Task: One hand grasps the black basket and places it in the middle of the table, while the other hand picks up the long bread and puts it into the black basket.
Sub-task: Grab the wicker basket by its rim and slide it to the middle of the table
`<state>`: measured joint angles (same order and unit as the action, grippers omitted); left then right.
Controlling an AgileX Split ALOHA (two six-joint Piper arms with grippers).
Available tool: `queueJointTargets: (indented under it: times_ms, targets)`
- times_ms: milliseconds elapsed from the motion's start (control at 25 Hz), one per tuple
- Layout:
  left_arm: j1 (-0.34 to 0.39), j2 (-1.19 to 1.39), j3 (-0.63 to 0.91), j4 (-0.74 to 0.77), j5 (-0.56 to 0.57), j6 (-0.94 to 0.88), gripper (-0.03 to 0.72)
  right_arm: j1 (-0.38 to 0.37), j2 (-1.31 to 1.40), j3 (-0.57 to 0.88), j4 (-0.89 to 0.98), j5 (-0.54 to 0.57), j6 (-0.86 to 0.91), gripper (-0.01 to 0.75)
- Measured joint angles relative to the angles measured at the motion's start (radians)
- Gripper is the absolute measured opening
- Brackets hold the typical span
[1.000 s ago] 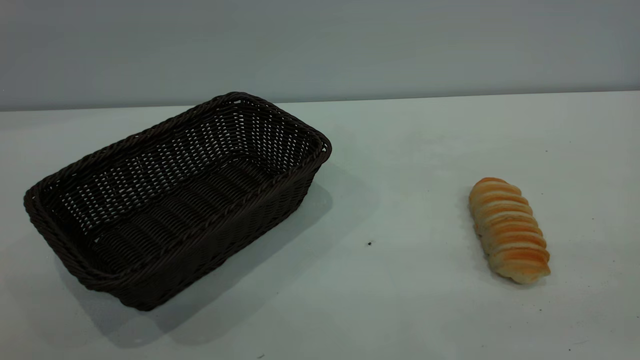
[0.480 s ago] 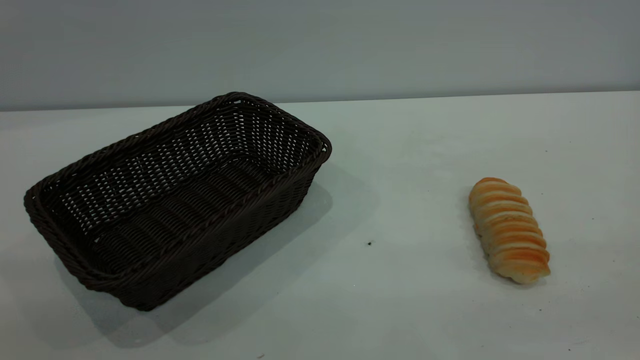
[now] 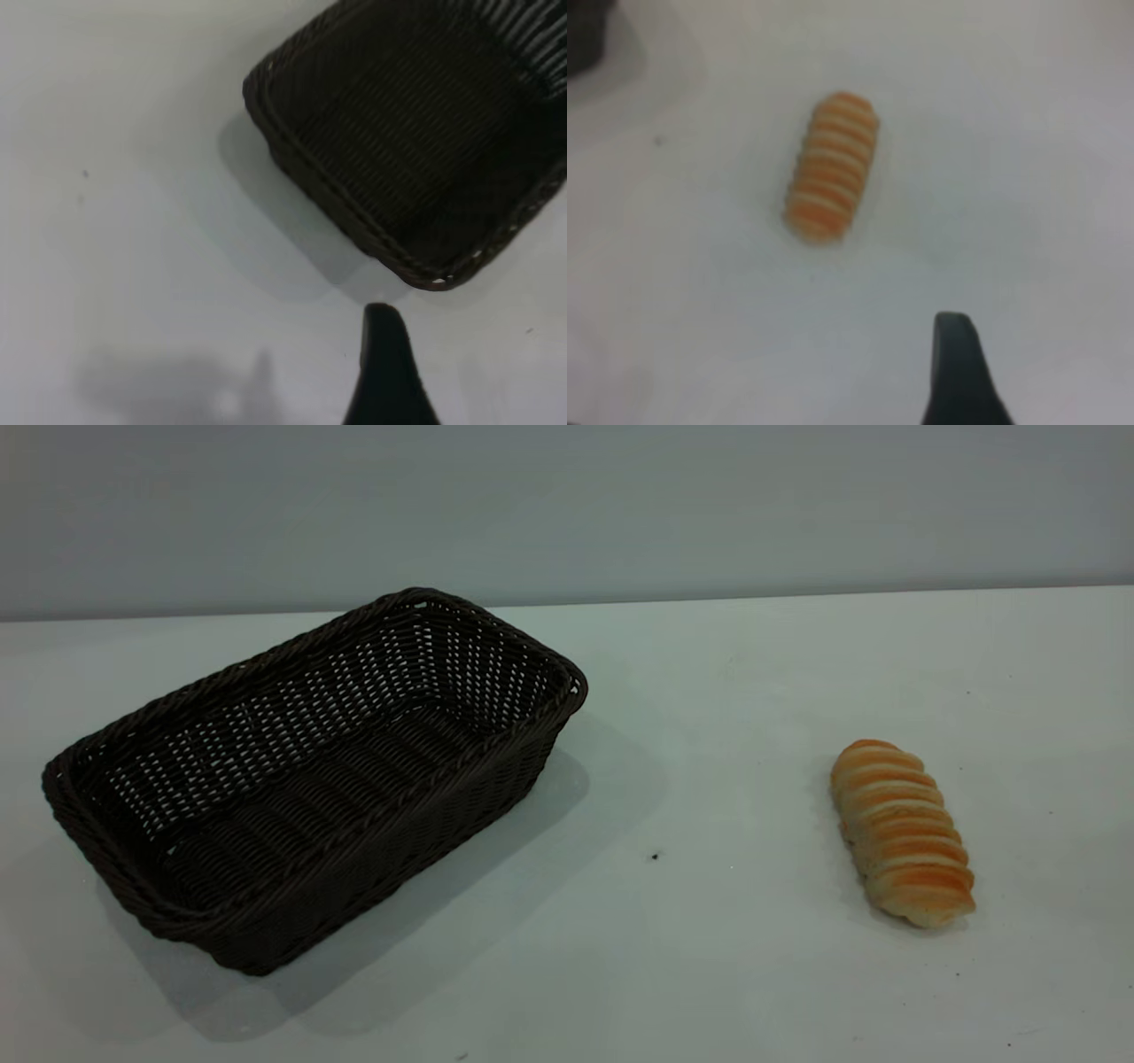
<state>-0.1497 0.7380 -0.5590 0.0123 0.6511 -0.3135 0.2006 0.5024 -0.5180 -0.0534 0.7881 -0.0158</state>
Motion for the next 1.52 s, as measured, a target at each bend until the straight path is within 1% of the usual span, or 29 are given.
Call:
queueJointTargets:
  times_ms: [120, 240, 440, 680, 960, 1240, 1360, 1440, 1520]
  targets:
    - [0.000, 0.210, -0.043, 0.000, -0.036, -0.054, 0.559, 0.000, 0.108, 0.000, 0.000, -0.031, 0.000, 0.455]
    - [0.000, 0.380, -0.094, 0.000, -0.050, -0.080, 0.559, 0.000, 0.168, 0.000, 0.018, -0.058, 0.000, 0.455]
    - [0.000, 0.586, -0.144, 0.000, -0.062, -0.121, 0.559, 0.000, 0.180, 0.000, 0.043, -0.084, 0.001, 0.455]
    - [0.000, 0.794, -0.148, 0.000, -0.145, -0.174, 0.559, 0.000, 0.180, 0.000, 0.059, -0.094, 0.001, 0.455]
    - [0.000, 0.956, -0.153, -0.005, -0.286, -0.208, 0.559, 0.000, 0.180, 0.000, 0.072, -0.101, 0.001, 0.455]
    - [0.000, 1.020, -0.156, -0.021, -0.404, -0.211, 0.559, 0.000, 0.180, 0.000, 0.074, -0.101, 0.001, 0.455]
    - [0.000, 1.037, -0.156, -0.035, -0.437, -0.219, 0.555, 0.000, 0.180, 0.000, 0.074, -0.101, 0.001, 0.455]
    - [0.000, 1.053, -0.156, -0.038, -0.459, -0.223, 0.535, 0.000, 0.180, 0.000, 0.074, -0.101, 0.001, 0.455]
    - [0.000, 1.074, -0.156, -0.038, -0.481, -0.225, 0.499, 0.000, 0.180, 0.000, 0.074, -0.101, 0.001, 0.455]
